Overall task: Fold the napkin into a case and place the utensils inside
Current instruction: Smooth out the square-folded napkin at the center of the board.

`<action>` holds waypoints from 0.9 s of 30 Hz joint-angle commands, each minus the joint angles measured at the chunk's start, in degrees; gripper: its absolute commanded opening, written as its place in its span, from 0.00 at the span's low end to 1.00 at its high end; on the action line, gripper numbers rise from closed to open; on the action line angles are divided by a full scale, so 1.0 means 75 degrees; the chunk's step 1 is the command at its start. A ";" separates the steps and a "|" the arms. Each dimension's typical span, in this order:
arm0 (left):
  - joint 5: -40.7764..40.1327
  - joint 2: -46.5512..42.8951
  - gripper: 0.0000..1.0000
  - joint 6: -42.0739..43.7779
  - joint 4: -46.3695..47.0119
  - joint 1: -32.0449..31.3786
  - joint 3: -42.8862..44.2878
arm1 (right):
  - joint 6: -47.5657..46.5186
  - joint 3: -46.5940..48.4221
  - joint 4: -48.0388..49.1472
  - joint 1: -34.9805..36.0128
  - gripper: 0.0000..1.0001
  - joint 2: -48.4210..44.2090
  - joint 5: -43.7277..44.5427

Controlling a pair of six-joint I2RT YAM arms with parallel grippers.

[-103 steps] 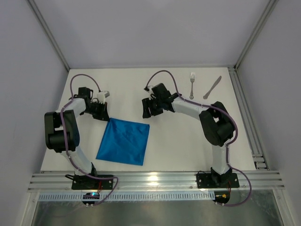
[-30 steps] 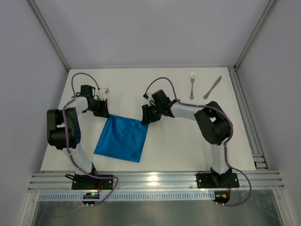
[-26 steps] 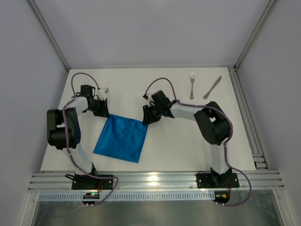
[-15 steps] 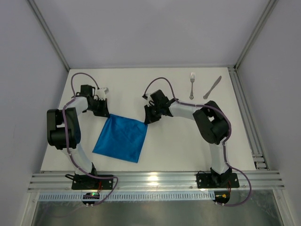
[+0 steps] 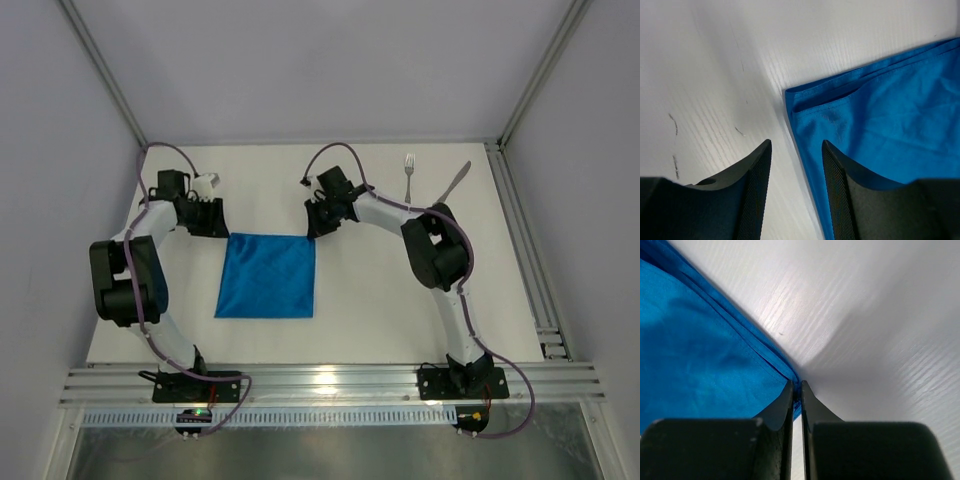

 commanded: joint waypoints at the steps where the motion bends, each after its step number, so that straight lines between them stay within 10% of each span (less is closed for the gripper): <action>1: 0.0102 -0.0431 0.47 0.0097 -0.0178 0.0009 0.0304 | -0.0288 0.0770 -0.0479 -0.0050 0.12 0.0146 0.0079; 5: 0.0325 -0.0782 0.44 0.0213 -0.0388 -0.0014 0.0152 | -0.0218 0.0865 -0.0644 -0.0050 0.51 -0.0215 0.0171; 12: 0.0044 -0.1520 0.18 0.1231 -0.1488 -0.0693 -0.0456 | 0.0437 -0.0103 -0.0703 0.0311 0.65 -0.1925 0.1751; 19: -0.0366 -0.1709 0.15 0.1807 -0.1994 -0.0811 -0.1311 | 0.1842 -0.2917 0.1440 0.2091 0.07 -0.3521 0.1146; 27: -0.0740 -0.1088 0.15 0.1351 -0.1153 -0.0811 -0.1360 | 0.3543 -0.4908 0.3866 0.3055 0.04 -0.2947 0.0710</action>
